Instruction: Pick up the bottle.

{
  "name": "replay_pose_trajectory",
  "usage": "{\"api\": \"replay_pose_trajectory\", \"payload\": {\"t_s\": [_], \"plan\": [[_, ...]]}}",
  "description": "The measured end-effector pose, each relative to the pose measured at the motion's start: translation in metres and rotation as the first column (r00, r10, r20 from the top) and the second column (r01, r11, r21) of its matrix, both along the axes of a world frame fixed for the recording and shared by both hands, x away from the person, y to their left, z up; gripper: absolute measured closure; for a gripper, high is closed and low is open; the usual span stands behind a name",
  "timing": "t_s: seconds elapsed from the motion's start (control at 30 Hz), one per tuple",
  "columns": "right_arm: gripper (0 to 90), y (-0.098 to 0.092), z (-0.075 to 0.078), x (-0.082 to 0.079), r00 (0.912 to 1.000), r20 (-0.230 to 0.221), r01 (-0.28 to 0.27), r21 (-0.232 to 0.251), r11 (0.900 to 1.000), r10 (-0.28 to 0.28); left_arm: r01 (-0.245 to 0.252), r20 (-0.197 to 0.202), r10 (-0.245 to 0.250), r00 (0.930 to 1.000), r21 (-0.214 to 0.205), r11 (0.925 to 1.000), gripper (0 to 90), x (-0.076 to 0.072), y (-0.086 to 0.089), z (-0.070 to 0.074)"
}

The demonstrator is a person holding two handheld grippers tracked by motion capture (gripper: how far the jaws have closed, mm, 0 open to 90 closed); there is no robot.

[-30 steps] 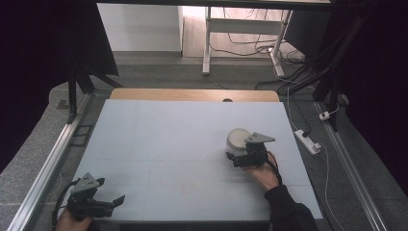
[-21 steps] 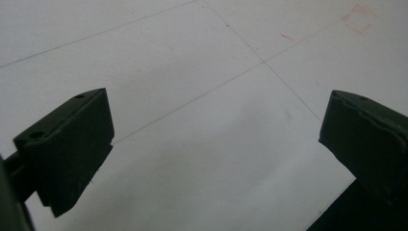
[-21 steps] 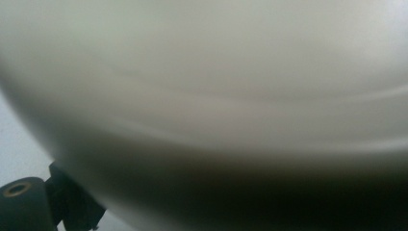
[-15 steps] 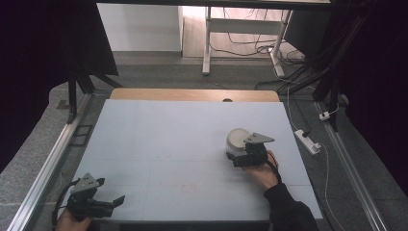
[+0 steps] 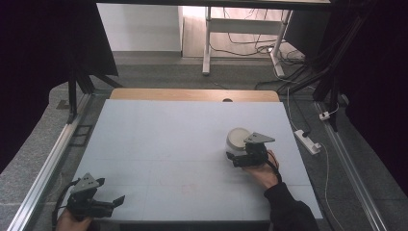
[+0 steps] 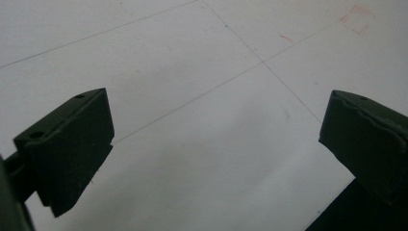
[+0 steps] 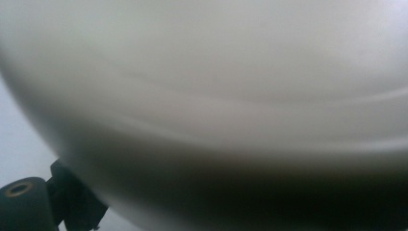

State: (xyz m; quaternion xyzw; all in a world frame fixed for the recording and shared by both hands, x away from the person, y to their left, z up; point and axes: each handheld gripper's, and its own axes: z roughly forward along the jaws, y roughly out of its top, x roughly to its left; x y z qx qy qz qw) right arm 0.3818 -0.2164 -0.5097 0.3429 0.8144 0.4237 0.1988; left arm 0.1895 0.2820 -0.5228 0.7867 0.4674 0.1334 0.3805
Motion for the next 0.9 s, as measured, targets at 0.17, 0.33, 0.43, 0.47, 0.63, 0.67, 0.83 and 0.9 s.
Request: {"api": "replay_pose_trajectory", "payload": {"t_s": [0.17, 0.33, 0.43, 0.47, 0.63, 0.67, 0.83, 0.9], "plan": [[6.7, 0.007, 0.005, -0.004, 0.9997, 0.003, -0.025, 0.03, 0.9992, 0.025, -0.001, -0.002, 0.001, 1.0, -0.001, 1.0, 0.0, 0.0, 0.0, 0.0], [6.7, 0.019, 0.008, -0.01, 0.9981, -0.003, -0.061, 0.044, 0.9971, 0.062, -0.003, -0.003, 0.003, 1.0, 0.0, 1.0, 0.0, 0.0, 0.0, 0.0], [6.7, 0.026, 0.011, -0.014, 0.9964, -0.008, -0.084, 0.054, 0.995, 0.085, -0.003, -0.003, 0.003, 1.0, 0.0, 1.0, 0.0, 0.0, 0.0, 0.0], [6.7, 0.028, 0.011, -0.015, 0.9958, -0.007, -0.091, 0.062, 0.9939, 0.092, -0.002, -0.004, 0.002, 1.0, 0.0, 1.0, 0.0, 0.0, 0.0, 0.0], [6.7, 0.041, 0.015, -0.022, 0.9916, -0.007, -0.128, 0.082, 0.9884, 0.129, -0.003, -0.005, 0.003, 1.0, -0.001, 1.0, 0.0, 0.0, 0.0, 0.0], [6.7, 0.043, 0.016, -0.023, 0.9904, -0.009, -0.137, 0.084, 0.987, 0.138, -0.003, -0.005, 0.003, 1.0, -0.002, 1.0, 0.0, 0.001, 0.0, 0.0], [6.7, 0.056, 0.018, -0.029, 0.985, -0.008, -0.171, 0.078, 0.9821, 0.173, -0.003, -0.006, 0.003, 1.0, -0.002, 1.0, 0.0, 0.001, 0.0, 0.0], [6.7, 0.061, 0.018, -0.031, 0.9828, -0.008, -0.183, 0.076, 0.9801, 0.184, -0.003, -0.007, 0.003, 1.0, -0.001, 1.0, 0.0, 0.001, 0.0, 0.0]]}}
